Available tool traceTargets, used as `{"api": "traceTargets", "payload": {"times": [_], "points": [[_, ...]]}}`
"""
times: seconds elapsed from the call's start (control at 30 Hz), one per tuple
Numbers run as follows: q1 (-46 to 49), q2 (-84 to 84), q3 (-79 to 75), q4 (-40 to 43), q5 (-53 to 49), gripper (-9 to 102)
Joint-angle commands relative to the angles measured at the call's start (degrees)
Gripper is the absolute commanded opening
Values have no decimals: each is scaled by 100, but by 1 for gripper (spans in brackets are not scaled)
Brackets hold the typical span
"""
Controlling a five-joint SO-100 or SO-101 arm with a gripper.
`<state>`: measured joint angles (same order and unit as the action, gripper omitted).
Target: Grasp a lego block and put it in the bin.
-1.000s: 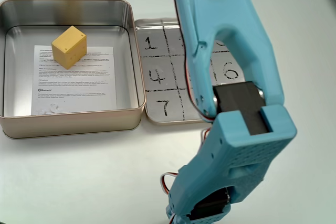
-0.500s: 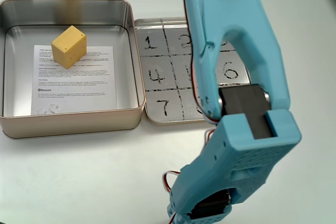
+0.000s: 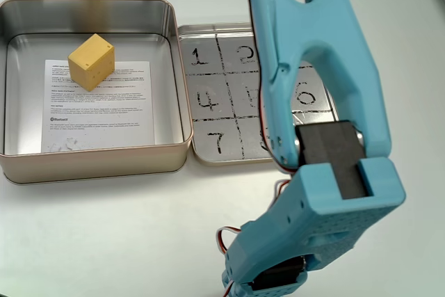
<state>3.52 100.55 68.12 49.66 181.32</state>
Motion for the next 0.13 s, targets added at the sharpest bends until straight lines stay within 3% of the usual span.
{"api": "traceTargets", "payload": {"times": [0.0,0.1], "points": [[-70,316,0,44,53,0],[-123,290,0,26,70,0]]}}
